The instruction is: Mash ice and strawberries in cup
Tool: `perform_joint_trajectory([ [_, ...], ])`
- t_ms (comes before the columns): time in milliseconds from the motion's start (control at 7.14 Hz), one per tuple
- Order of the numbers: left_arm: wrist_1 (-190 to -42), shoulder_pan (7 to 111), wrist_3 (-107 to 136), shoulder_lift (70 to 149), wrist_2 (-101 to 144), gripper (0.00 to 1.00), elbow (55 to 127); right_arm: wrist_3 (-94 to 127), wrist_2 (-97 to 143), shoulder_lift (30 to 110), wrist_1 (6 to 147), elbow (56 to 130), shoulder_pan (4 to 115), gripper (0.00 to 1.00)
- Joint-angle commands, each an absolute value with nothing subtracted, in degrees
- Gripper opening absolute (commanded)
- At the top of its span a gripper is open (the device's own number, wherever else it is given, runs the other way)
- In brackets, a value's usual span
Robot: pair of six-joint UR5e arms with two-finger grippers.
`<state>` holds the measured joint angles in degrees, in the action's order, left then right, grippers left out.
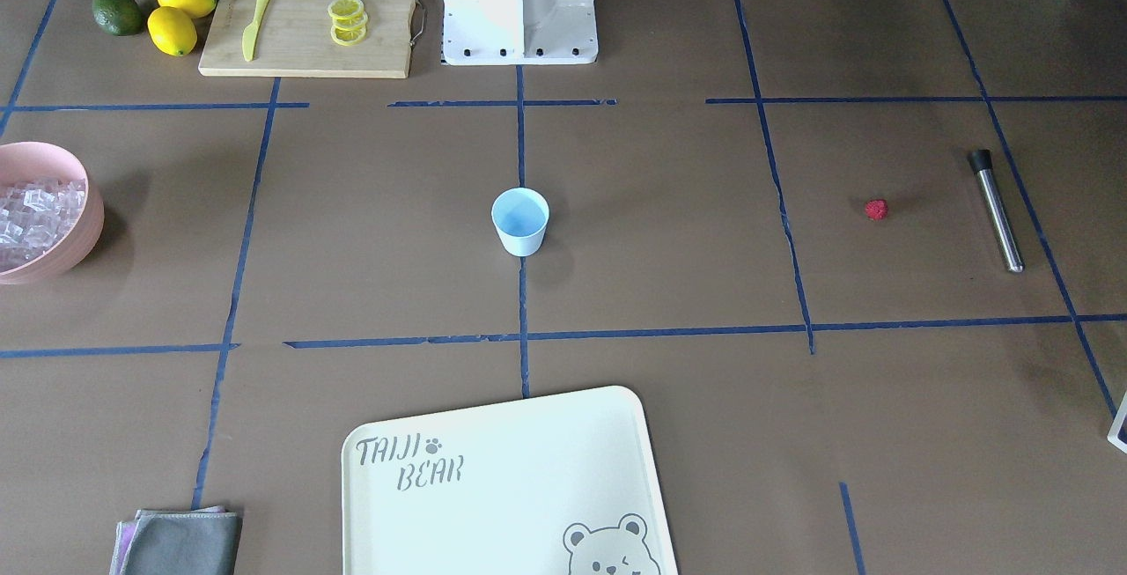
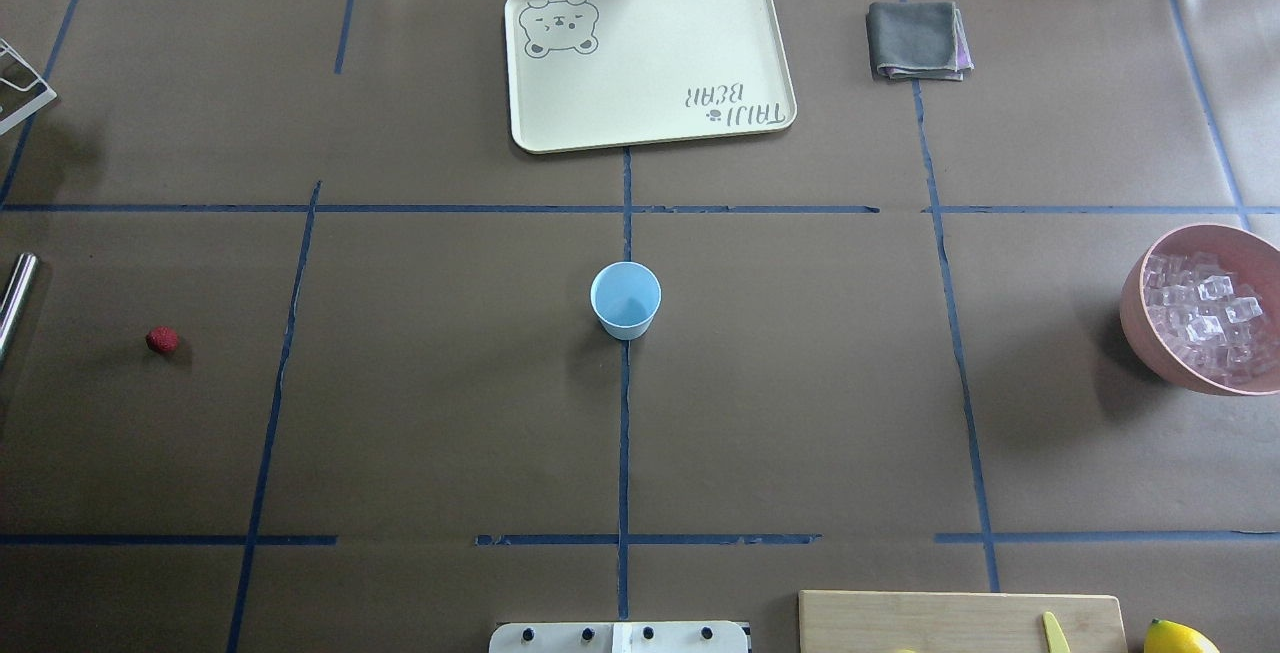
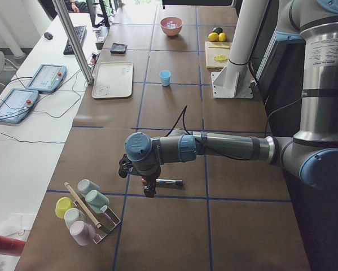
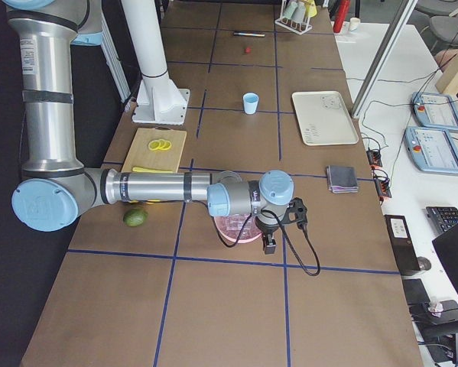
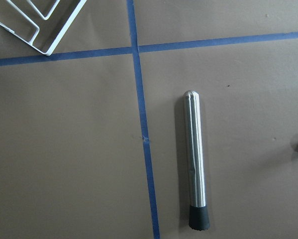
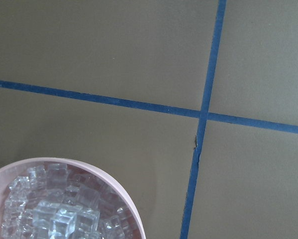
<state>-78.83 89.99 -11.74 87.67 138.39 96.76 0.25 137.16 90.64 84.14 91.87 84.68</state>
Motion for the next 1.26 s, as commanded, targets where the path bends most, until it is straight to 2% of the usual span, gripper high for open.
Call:
perform_joint_trajectory([
  [0, -79.1, 90.1, -11.6, 87.9, 135.4, 1.00, 96.2, 0.3, 137.4, 91.8, 83.8, 92.0, 84.6, 1.00],
  [840, -79.4, 90.1, -11.7, 87.5, 135.2, 1.00, 98.2, 0.4, 137.4, 93.9, 83.6, 93.3, 84.7, 1.00],
  [1121, -79.4, 90.1, -11.7, 87.5, 135.5, 1.00, 98.2, 0.5, 137.2, 94.3, 77.7, 93.1, 84.7, 1.00],
])
